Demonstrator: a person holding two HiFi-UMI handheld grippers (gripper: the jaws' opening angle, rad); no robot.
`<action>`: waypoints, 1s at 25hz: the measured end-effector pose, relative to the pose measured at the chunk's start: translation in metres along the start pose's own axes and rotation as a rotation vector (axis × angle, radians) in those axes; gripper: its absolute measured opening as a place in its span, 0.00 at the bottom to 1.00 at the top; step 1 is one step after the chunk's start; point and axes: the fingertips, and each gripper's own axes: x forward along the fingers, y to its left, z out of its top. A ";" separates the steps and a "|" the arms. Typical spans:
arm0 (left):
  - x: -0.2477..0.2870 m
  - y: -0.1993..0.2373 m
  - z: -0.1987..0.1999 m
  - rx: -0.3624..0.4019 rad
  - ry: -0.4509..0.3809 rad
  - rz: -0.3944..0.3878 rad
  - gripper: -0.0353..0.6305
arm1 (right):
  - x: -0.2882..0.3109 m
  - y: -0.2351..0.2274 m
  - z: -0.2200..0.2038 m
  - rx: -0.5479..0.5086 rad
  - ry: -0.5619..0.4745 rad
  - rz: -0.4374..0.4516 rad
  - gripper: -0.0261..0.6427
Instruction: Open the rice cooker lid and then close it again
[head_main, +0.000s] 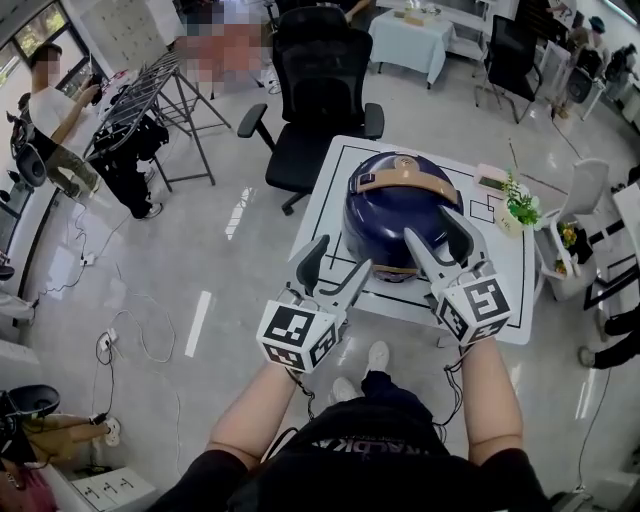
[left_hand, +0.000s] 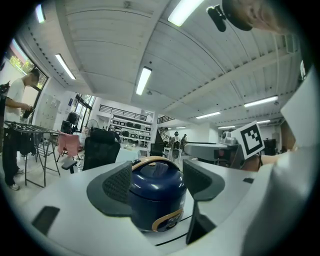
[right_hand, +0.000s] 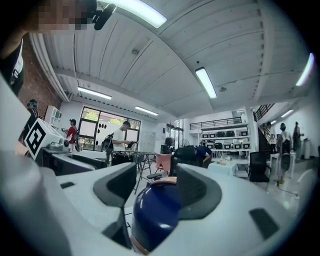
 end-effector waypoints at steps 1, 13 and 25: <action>0.004 0.002 0.002 -0.001 -0.002 0.002 0.51 | 0.003 -0.003 -0.001 -0.009 0.005 0.000 0.39; 0.052 0.013 0.001 -0.017 0.007 0.026 0.51 | 0.036 -0.032 -0.024 -0.190 0.101 0.029 0.39; 0.093 0.034 0.001 -0.017 0.013 0.081 0.51 | 0.078 -0.053 -0.050 -0.617 0.235 0.049 0.39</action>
